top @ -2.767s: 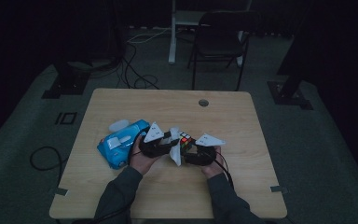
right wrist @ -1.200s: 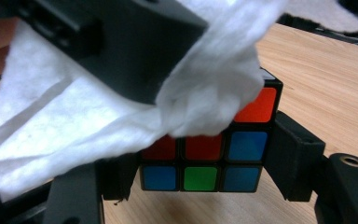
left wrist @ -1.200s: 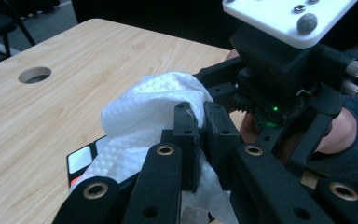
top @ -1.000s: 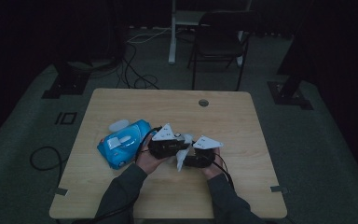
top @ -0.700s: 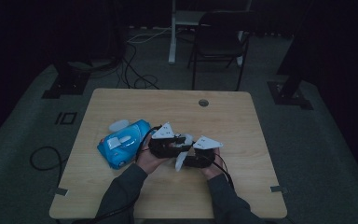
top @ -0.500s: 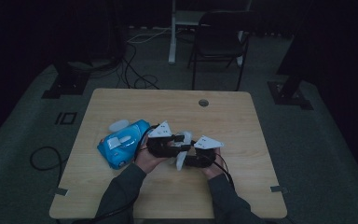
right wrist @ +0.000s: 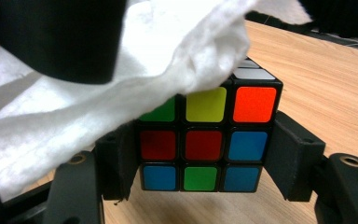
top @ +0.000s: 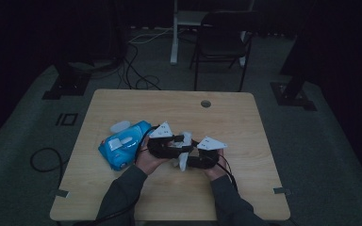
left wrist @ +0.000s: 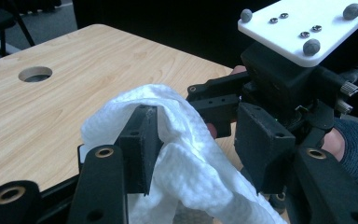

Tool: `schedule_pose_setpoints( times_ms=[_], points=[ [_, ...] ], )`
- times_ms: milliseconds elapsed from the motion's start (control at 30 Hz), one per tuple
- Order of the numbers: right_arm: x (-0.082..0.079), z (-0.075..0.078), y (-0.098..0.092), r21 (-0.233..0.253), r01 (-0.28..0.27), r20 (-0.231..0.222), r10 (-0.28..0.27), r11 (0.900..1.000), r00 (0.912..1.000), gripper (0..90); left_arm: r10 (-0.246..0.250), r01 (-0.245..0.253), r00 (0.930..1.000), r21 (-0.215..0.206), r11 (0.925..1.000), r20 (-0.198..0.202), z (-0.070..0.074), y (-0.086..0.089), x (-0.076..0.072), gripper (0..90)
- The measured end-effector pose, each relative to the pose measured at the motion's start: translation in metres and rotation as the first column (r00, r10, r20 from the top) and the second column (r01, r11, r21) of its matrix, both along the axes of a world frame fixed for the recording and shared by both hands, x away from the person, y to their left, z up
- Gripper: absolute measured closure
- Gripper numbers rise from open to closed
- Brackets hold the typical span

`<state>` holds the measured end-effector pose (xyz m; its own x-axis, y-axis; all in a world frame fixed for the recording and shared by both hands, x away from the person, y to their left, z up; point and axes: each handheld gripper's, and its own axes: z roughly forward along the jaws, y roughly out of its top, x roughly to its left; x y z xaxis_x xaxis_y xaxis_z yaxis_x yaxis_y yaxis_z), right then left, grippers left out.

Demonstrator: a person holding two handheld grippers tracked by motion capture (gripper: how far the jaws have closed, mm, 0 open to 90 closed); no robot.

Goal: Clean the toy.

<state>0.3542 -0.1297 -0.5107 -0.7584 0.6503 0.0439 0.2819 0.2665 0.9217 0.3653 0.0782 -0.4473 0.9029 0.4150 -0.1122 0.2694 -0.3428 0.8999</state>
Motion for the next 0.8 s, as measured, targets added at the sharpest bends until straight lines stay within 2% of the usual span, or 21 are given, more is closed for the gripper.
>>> schedule_pose_setpoints(
  times_ms=[167, 333, 433, 533, 800],
  points=[
    [0.0, 0.0, -0.001, 0.004, 0.003, 0.0, -0.003, 1.0, 1.0, 34.6, 0.005, -0.005, 0.9999, 0.001, 1.0, -0.014, -0.001, 0.002, 0.001, 49.3],
    [-0.001, 0.001, 0.0, 0.013, -0.007, 0.009, 0.007, 1.0, 0.9999, 34.6, 0.004, -0.004, 0.9999, 0.017, 0.9998, 0.014, 0.002, 0.0, -0.002, 75.1],
    [-0.001, 0.001, 0.0, 0.017, -0.007, 0.013, 0.007, 1.0, 0.9999, 34.6, 0.004, -0.005, 0.9996, 0.023, 0.9997, 0.029, 0.005, -0.001, -0.004, 83.0],
    [0.0, 0.001, 0.0, 0.018, -0.007, 0.014, 0.007, 1.0, 0.9999, 34.6, 0.003, -0.005, 0.9993, 0.034, 0.9994, 0.038, 0.008, -0.002, -0.005, 83.9],
    [0.0, 0.001, 0.0, 0.023, -0.001, 0.015, 0.001, 1.0, 0.9999, 34.6, -0.012, 0.011, 0.9973, 0.017, 0.9998, 0.073, 0.02, -0.007, -0.007, 84.5]
  ],
)
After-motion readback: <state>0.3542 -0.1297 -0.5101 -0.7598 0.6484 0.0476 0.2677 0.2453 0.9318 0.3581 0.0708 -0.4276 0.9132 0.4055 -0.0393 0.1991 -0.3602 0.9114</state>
